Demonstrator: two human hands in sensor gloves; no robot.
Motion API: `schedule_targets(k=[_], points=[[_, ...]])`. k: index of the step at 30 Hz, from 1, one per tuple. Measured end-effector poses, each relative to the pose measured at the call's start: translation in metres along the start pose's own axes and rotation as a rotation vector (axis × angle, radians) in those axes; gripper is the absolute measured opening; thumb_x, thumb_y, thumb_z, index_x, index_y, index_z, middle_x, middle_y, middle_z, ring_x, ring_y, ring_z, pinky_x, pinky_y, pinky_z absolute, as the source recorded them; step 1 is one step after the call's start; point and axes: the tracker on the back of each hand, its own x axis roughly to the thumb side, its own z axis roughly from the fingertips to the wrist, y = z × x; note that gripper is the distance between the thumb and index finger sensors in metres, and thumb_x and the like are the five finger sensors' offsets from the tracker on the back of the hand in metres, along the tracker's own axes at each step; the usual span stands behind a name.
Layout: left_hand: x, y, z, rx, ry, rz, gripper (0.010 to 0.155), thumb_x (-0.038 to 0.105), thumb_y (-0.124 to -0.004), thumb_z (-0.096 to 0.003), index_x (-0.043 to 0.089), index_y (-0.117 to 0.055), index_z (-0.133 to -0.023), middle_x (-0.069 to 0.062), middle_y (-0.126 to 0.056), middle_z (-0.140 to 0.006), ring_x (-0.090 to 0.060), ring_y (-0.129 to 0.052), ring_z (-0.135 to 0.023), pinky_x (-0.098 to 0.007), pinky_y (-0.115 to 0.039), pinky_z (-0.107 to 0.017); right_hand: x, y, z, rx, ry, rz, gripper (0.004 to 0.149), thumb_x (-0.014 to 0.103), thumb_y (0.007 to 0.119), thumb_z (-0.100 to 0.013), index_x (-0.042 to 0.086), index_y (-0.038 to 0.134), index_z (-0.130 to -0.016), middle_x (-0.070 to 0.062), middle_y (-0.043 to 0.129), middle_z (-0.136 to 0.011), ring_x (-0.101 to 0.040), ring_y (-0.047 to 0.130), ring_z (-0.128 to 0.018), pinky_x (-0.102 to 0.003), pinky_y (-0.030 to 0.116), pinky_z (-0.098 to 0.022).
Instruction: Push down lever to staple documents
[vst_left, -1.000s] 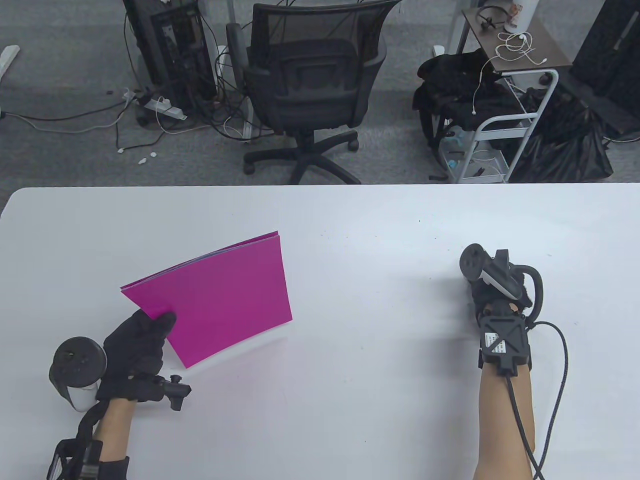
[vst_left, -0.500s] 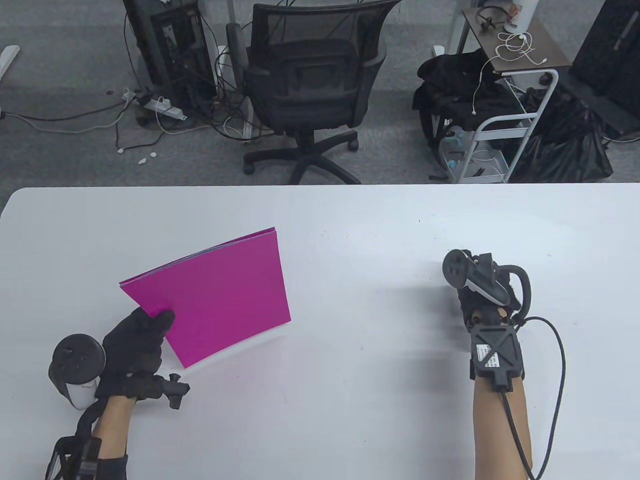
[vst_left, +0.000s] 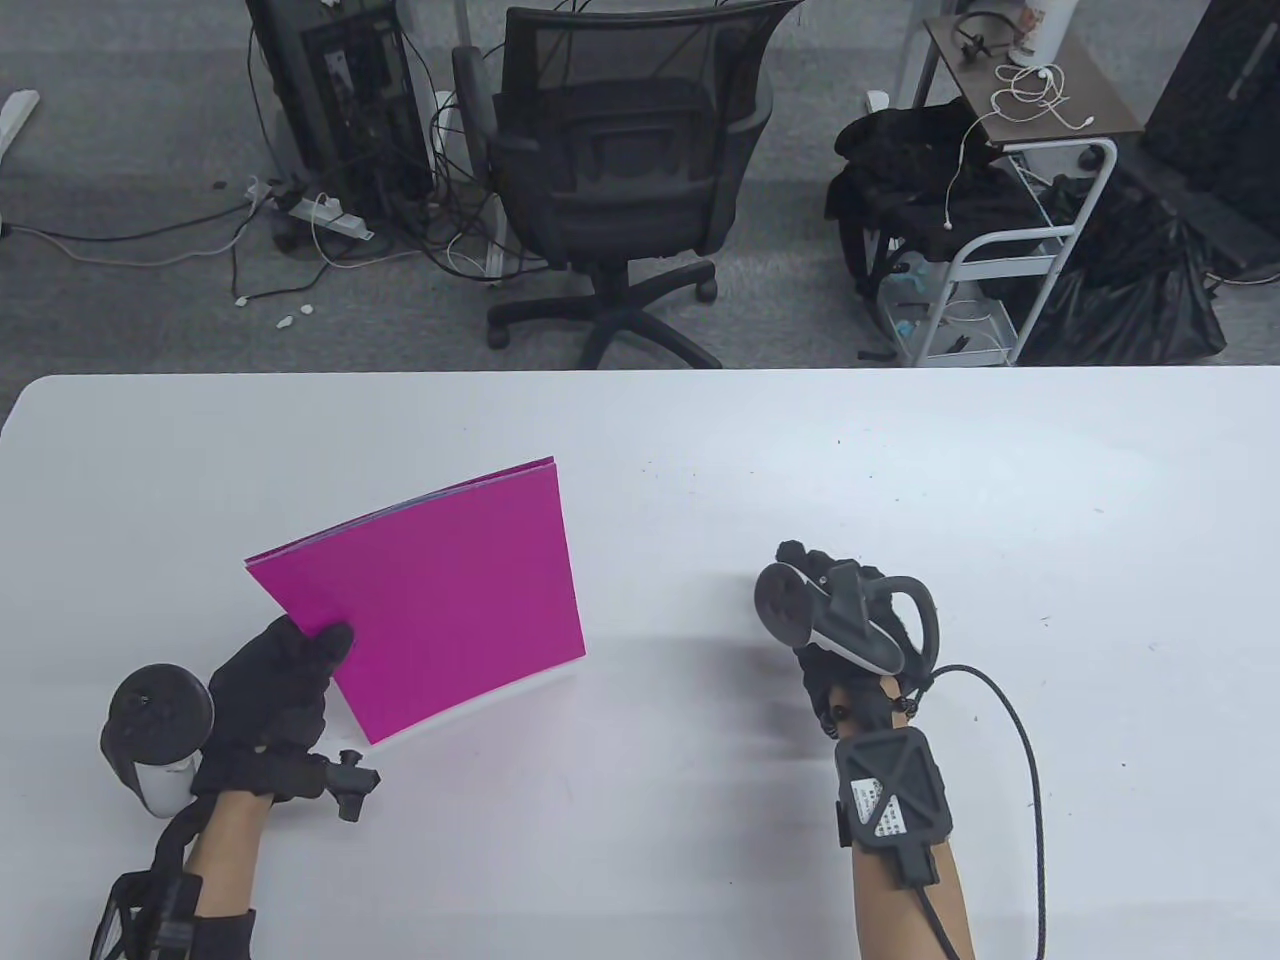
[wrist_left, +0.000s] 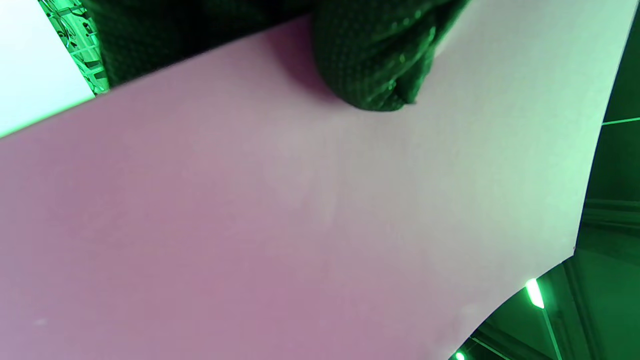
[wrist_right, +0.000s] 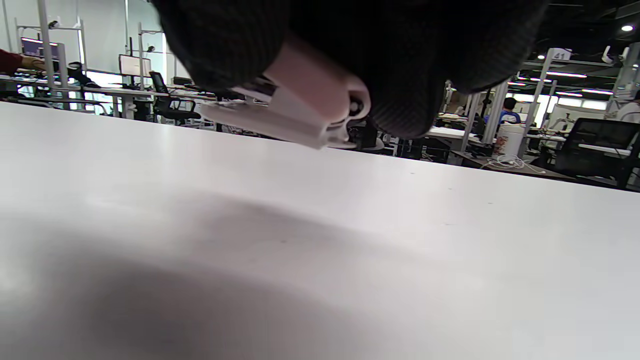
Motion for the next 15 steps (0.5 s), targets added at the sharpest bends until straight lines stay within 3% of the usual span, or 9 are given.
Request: schedule_targets(k=[7, 15], points=[[0.003, -0.005, -0.001, -0.028, -0.011, 0.001, 0.04, 0.027, -0.083, -0.0506, 0.02, -0.087, -0.089, -0.005, -0.105, -0.081, -0.027, -0.11, -0.068, -0.054, -0.093, -0.054, 0.042, 0.006, 0.004, 0.0, -0.091, 0.013, 0.063, 0.035, 0.077, -0.047, 0.008, 0.063, -0.102, -0.017, 0.082, -0.094, -0.042, 0.092, -0.081, -0.058, 0.077, -0.063], [0.002, -0.006, 0.0, -0.034, -0.011, -0.004, 0.039, 0.027, -0.083, -0.0506, 0.02, -0.087, -0.089, -0.005, -0.105, -0.081, -0.027, -0.11, -0.068, -0.054, -0.093, -0.054, 0.053, 0.022, 0.0, 0.036, -0.121, 0.001, 0.062, 0.034, 0.077, -0.046, 0.009, 0.064, -0.101, -0.016, 0.083, -0.094, -0.041, 0.092, -0.081, -0.057, 0.077, -0.063]])
